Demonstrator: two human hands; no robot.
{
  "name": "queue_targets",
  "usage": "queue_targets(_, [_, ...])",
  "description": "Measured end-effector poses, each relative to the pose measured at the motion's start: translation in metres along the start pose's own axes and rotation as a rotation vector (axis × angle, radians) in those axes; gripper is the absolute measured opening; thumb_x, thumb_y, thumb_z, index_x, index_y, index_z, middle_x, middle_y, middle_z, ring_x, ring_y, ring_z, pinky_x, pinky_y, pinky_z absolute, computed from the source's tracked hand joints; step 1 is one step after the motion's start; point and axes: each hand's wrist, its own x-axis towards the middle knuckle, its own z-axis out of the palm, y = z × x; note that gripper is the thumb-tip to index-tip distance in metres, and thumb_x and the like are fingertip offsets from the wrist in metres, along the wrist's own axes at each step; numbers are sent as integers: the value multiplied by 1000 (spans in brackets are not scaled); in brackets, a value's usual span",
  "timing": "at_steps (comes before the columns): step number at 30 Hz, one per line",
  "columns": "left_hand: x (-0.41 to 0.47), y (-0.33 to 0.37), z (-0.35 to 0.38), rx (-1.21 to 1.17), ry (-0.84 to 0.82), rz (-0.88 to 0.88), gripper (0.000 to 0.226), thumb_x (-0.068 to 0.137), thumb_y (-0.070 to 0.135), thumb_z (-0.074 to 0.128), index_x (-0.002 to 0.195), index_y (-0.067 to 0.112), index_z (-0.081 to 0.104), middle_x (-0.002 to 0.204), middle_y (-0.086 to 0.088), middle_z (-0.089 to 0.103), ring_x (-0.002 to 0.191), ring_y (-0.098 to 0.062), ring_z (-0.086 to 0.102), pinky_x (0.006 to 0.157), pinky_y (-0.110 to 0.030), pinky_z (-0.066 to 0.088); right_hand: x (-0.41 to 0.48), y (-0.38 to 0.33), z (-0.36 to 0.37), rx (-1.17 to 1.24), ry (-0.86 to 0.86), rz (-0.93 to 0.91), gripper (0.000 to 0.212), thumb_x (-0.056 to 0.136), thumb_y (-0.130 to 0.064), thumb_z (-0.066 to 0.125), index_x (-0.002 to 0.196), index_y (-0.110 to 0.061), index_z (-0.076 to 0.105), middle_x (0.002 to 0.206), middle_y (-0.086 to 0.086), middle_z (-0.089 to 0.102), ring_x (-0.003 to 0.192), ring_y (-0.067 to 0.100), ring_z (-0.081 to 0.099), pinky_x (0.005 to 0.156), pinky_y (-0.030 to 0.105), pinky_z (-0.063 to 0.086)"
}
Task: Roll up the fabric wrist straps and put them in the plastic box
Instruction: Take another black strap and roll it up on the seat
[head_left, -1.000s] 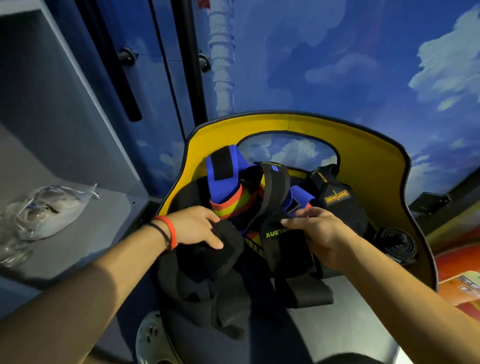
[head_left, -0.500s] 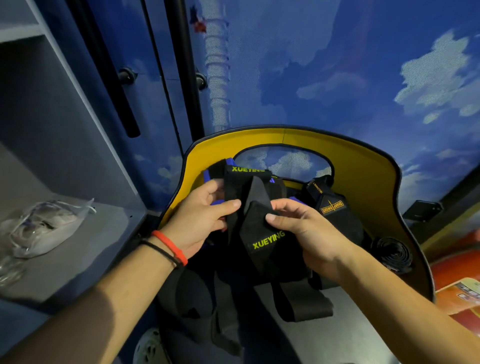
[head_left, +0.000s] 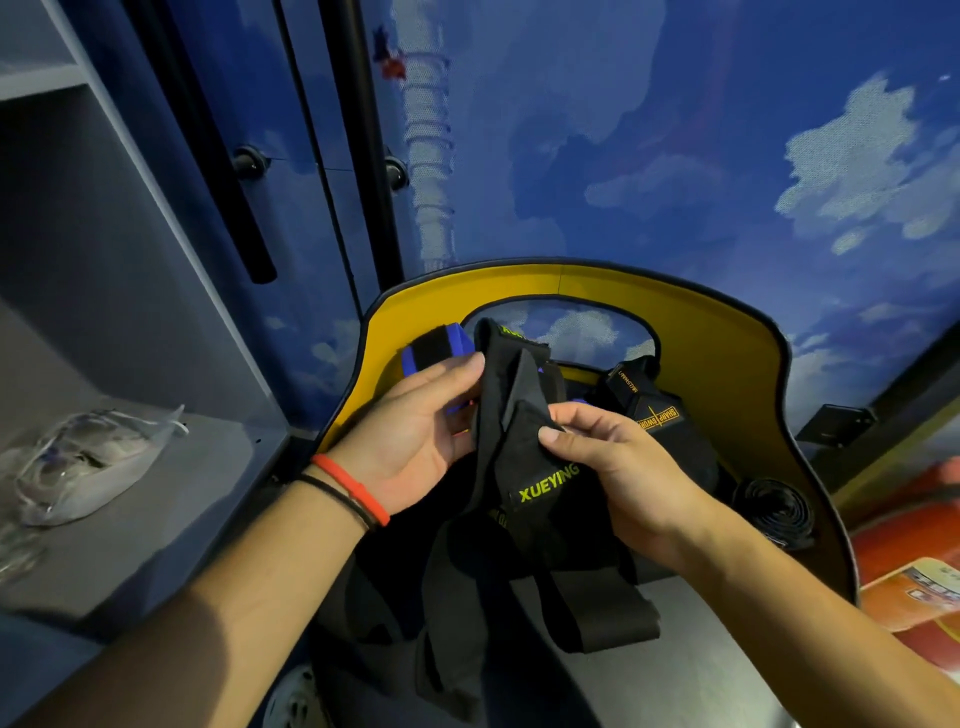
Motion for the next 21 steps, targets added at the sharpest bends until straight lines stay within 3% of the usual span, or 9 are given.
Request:
queue_targets(2, [2,1,-1,-16,-28,-13,38,87,17,64,123,7,66,106,-8,74,86,-17,70,61,-24,57,1,-1,-3,-34,18,-30,27,92,0,63,118,10,62,106,18,72,98,26,69,93,34,54])
queue_targets(4, [2,2,-2,-38,-113,-30,39,85,4,67,124,8,67,116,-13,72,98,-23,71,76,-30,60,1,-1,-4,-79,17,-54,23,92,1,64,113,8,64,106,16,73,98,25,69,97,35,52])
queue_targets(7, [1,4,-4,-60,-294,-80,52,67,-9,80,114,11,74,117,-15,71,103,-27,71,88,-37,59,1,1,-5,-149,2,-87,12,91,5,63,97,-4,68,96,9,75,90,16,70,82,21,54])
queue_targets(10, [2,7,-9,46,-291,-169,57,45,-8,90,95,18,80,101,-12,74,90,-23,74,80,-32,61,-1,1,-8,-222,-50,-101,14,92,7,63,98,-5,67,94,7,75,88,14,70,80,19,54])
queue_targets(14, [2,11,-9,139,-190,-289,31,65,-10,66,78,14,81,86,-10,71,76,-18,70,71,-24,58,-2,1,-13,-346,-93,-95,24,91,11,62,87,-13,65,75,-8,71,73,2,66,73,14,50])
queue_targets(19, [4,12,-5,172,-107,-198,24,71,-3,66,68,17,77,84,-6,71,74,-13,67,60,-17,50,-5,-8,-26,-430,-113,-92,12,93,5,63,99,-6,67,93,2,74,89,12,68,85,21,52])
queue_targets(21, [4,23,-14,220,-73,-156,22,73,-4,74,75,18,76,94,-12,71,86,-19,68,67,-20,52,-7,-16,-37,-511,-124,-74,9,94,2,64,100,-4,67,97,3,74,95,12,68,90,25,50])
